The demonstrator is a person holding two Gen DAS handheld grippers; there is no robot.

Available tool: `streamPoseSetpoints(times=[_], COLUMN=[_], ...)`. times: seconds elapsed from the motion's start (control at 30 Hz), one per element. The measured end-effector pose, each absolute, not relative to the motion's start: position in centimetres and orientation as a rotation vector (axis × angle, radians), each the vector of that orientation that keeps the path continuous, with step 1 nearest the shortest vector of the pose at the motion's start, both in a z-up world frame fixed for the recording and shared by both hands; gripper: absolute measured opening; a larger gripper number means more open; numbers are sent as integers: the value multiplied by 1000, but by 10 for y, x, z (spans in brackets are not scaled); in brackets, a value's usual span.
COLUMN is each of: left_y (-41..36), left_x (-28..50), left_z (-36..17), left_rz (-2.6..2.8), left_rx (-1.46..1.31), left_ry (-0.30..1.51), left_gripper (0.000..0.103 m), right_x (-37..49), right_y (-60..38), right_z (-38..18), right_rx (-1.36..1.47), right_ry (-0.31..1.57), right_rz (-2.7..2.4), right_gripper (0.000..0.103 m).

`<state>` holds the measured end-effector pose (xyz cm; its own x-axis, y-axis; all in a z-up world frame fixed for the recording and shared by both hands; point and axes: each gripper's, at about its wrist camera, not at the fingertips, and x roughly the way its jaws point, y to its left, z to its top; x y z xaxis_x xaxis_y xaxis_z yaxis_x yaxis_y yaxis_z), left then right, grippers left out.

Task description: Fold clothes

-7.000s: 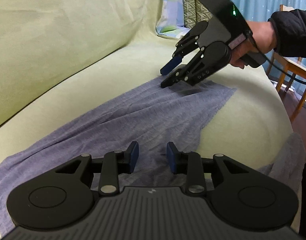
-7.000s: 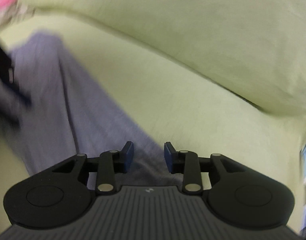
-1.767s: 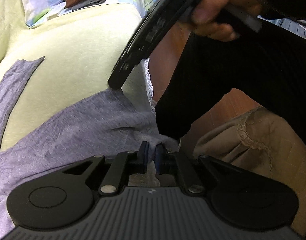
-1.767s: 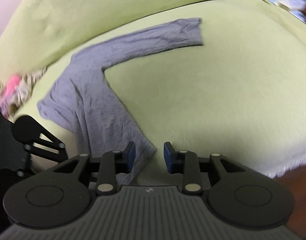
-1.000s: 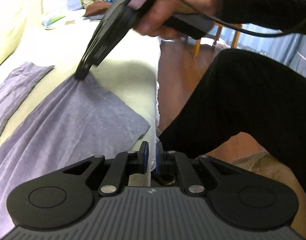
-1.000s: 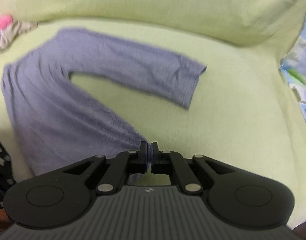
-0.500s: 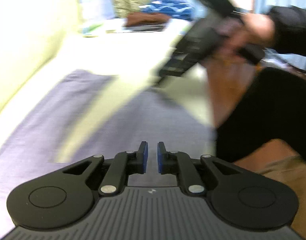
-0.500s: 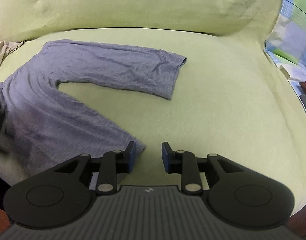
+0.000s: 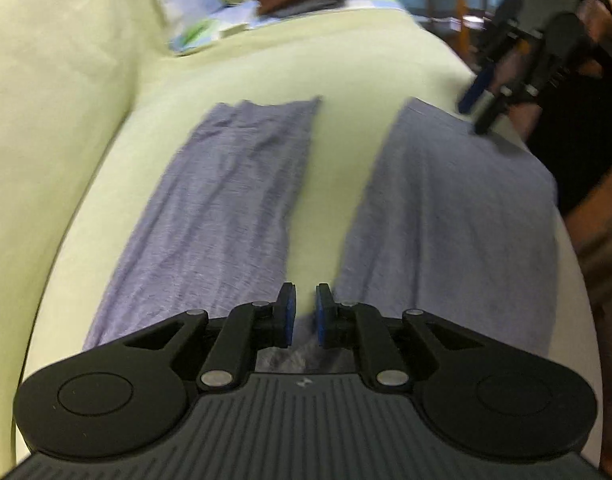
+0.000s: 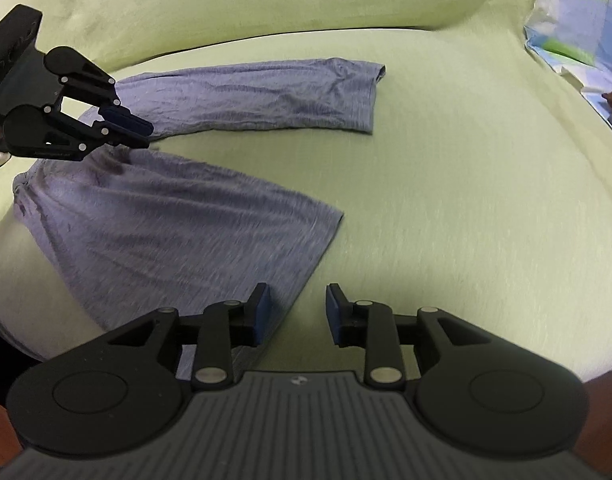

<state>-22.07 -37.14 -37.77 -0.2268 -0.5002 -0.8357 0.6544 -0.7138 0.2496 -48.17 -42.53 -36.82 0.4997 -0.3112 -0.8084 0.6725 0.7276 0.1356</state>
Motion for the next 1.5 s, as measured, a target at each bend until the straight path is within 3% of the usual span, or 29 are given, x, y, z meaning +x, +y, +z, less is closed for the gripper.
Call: streamPoseSetpoints(times=[0.33, 0.53, 0.57, 0.67, 0.93, 1.03, 1.1, 1.33, 1.43, 1.5], left_y=[-376, -383, -386, -396, -397, -389, -384, -381, -385, -388], left_x=[-226, -230, -229, -225, -216, -214, -214, -228, -233, -234], left_z=[-379, -378, -377, -377, -373, -369, -370, -381, -383, -384], left_rz=[-2088, -2093, -2086, -2042, -2021, -2039, -2047, -2078, -2066, -2048], left_rx=[1389, 1395, 1369, 1268, 1184, 1225, 1271, 1385, 1379, 1355], left_ry=[152, 188, 198, 246, 320, 302, 281, 210, 191, 180], left_gripper=[18, 0, 0, 0, 2, 5, 9, 6, 1, 0], right_x=[-476, -474, -472, -470, -477, -477, -477, -471, -470, -471], right_y=[-417, -414, -412, -411, -404, -400, -397, -392, -392, -392], right_z=[-368, -373, -373, -372, -368, -367, -367, -374, -374, -373], right_rx=[499, 495, 484, 453, 489, 492, 506, 500, 485, 497], right_ry=[842, 846, 854, 873, 860, 865, 863, 875, 882, 887], right_rz=[-608, -631, -637, -654, -671, -674, -673, -705, -726, -728], right_gripper=[33, 33, 30, 0, 3, 10, 22, 22, 3, 0])
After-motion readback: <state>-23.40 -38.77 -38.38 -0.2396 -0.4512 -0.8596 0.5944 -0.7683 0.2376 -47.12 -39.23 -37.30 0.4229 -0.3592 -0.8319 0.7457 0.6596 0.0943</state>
